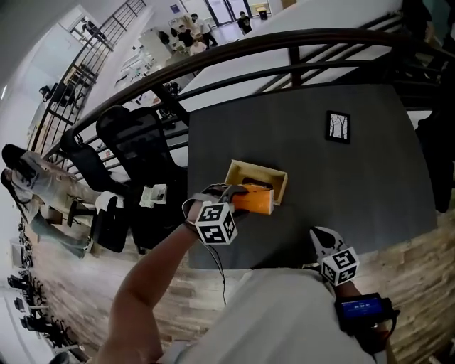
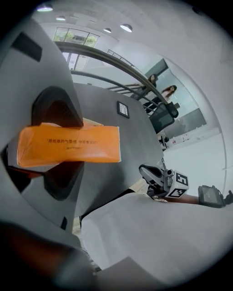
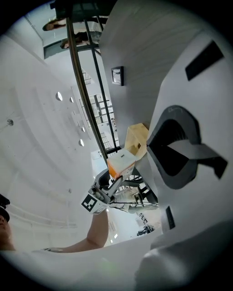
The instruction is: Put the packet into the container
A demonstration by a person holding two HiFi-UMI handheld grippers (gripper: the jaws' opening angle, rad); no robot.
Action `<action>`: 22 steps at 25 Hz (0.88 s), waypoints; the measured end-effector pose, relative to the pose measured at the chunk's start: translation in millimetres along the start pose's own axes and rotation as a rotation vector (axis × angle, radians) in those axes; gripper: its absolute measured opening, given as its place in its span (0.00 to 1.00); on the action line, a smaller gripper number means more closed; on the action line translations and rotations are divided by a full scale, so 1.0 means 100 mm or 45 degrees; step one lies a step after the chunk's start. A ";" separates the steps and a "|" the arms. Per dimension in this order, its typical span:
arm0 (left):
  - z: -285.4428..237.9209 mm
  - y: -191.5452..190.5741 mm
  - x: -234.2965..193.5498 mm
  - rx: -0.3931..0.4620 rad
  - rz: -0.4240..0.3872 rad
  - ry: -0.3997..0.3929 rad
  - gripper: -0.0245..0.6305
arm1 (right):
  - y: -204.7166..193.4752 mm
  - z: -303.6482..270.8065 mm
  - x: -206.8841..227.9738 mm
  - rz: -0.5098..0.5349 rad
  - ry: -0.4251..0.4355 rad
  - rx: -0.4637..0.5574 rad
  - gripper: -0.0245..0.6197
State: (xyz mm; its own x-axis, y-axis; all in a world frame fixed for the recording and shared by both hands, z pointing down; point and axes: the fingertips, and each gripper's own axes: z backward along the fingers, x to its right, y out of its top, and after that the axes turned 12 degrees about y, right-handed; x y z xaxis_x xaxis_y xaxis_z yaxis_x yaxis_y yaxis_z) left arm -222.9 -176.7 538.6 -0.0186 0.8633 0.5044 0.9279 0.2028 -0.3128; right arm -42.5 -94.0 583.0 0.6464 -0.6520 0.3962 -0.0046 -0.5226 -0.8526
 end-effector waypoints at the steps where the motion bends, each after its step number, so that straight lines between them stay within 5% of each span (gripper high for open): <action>1: -0.04 -0.04 -0.09 0.004 -0.028 0.000 0.41 | 0.00 0.00 0.01 -0.007 -0.013 0.002 0.05; 13: -0.88 -0.13 -0.38 0.030 -0.285 -0.157 0.41 | -0.14 0.27 0.25 -0.123 -0.213 0.035 0.05; 22: -1.32 -0.19 -0.39 0.011 -0.223 -0.259 0.41 | -0.22 0.35 0.34 -0.171 -0.275 0.045 0.05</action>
State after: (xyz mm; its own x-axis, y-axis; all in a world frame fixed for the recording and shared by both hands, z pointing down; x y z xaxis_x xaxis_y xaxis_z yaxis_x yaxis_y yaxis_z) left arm -191.1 -275.3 631.2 -0.2539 0.8896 0.3797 0.9007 0.3605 -0.2424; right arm 6.1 -85.7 603.2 0.7876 -0.4434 0.4278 0.1167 -0.5744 -0.8102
